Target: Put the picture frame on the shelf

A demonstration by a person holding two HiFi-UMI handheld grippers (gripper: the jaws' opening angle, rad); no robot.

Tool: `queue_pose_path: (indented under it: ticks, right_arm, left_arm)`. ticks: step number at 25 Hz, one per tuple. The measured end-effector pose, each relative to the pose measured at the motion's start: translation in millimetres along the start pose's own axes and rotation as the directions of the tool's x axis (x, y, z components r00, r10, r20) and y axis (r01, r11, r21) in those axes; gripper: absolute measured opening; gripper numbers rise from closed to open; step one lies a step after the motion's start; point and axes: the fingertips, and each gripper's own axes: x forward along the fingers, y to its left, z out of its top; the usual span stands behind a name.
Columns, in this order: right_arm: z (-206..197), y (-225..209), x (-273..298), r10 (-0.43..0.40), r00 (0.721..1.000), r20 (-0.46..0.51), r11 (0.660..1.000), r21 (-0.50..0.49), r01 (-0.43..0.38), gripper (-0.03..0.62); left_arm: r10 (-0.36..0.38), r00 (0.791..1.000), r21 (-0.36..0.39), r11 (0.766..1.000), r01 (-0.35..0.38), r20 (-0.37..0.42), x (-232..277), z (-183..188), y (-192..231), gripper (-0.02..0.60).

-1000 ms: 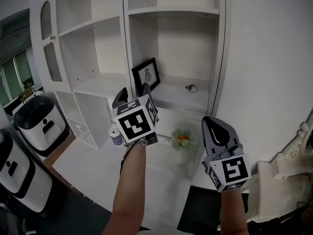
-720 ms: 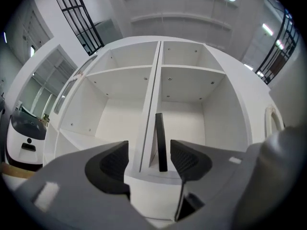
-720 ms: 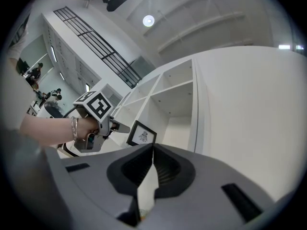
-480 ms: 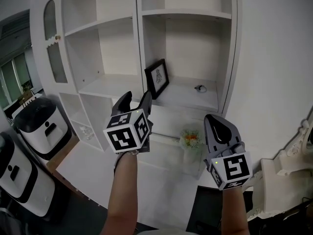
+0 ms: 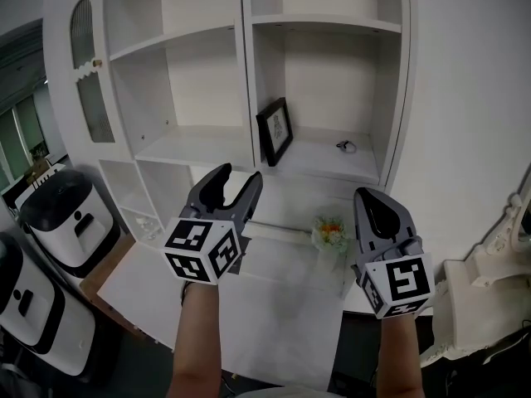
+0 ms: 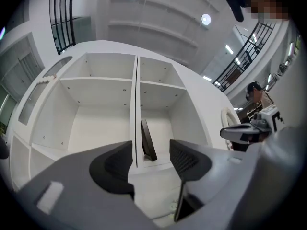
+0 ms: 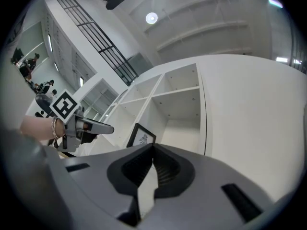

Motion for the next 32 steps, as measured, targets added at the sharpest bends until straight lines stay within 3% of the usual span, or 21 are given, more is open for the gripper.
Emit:
queue_pose_path:
  ticks: [5, 10, 20, 32]
  right_arm:
    - [-4.5, 8.5, -3.2, -0.019, 1.000, -0.021, 1.000, 0.009, 0.020, 0.009]
    - [-12.5, 18.9, -6.3, -0.017, 0.999, -0.048, 1.000, 0.004, 0.018, 0.009]
    - [-35.9, 40.4, -24.7, 0.000, 0.997, -0.072, 1.000, 0.025, 0.002, 0.009]
    - [-58.9, 50.7, -31.9, 0.004, 0.991, -0.130, 0.998, 0.058, 0.003, 0.009]
  left_arm:
    - [-0.053, 0.998, 0.073, 0.996, 0.050, 0.030, -23.5, -6.3, -2.7, 0.244]
    - [-0.056, 0.996, 0.100, 0.994, 0.049, 0.069, -42.2, -16.9, -5.6, 0.205]
    - [0.013, 0.994, 0.131, 0.991, -0.027, 0.107, -75.5, -43.0, -11.9, 0.011]
    - [0.035, 0.993, 0.144, 0.988, -0.052, 0.115, -86.0, -51.0, -23.6, 0.011]
